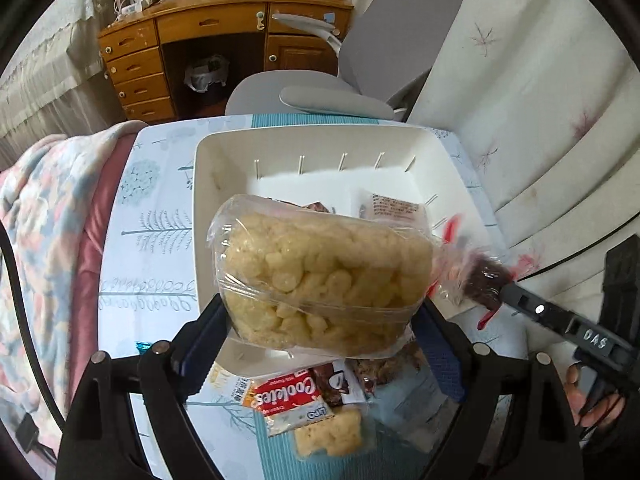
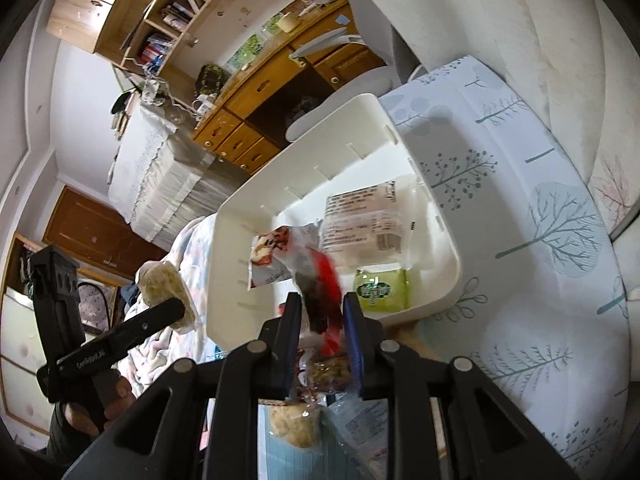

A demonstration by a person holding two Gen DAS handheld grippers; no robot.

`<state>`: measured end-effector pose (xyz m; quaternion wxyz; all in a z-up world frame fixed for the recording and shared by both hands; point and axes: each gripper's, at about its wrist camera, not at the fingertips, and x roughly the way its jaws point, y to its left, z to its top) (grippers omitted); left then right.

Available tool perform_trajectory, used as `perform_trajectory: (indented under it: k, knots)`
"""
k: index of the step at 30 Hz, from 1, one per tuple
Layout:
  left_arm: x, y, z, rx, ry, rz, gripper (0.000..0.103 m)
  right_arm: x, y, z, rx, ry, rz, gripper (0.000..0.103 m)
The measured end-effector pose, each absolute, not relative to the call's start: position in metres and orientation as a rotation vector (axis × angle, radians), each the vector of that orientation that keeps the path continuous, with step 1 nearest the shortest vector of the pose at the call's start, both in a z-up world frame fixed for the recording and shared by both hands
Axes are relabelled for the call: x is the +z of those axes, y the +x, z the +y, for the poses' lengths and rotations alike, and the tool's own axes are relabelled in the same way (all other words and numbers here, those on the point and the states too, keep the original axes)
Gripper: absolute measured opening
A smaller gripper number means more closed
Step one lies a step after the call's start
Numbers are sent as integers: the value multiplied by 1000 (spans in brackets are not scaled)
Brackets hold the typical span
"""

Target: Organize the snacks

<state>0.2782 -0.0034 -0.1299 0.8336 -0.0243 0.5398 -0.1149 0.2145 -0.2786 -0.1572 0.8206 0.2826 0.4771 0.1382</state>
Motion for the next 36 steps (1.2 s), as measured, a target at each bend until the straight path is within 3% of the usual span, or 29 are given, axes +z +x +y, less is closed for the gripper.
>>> perform_trajectory:
  k: [12, 26, 30, 36]
  knots:
    - [-123, 264, 12, -200, -67, 1116, 93, -161, 206, -284, 255, 591, 1041, 50]
    - [-133, 205, 41, -143, -201, 1154, 93, -149, 176, -264, 249, 318, 994, 52]
    - [-145, 189, 44, -155, -269, 1185, 93, -152, 166, -255, 288, 217, 995, 64]
    - [-169, 170, 38, -166, -329, 1247, 93, -163, 155, -242, 289, 34, 1028, 66]
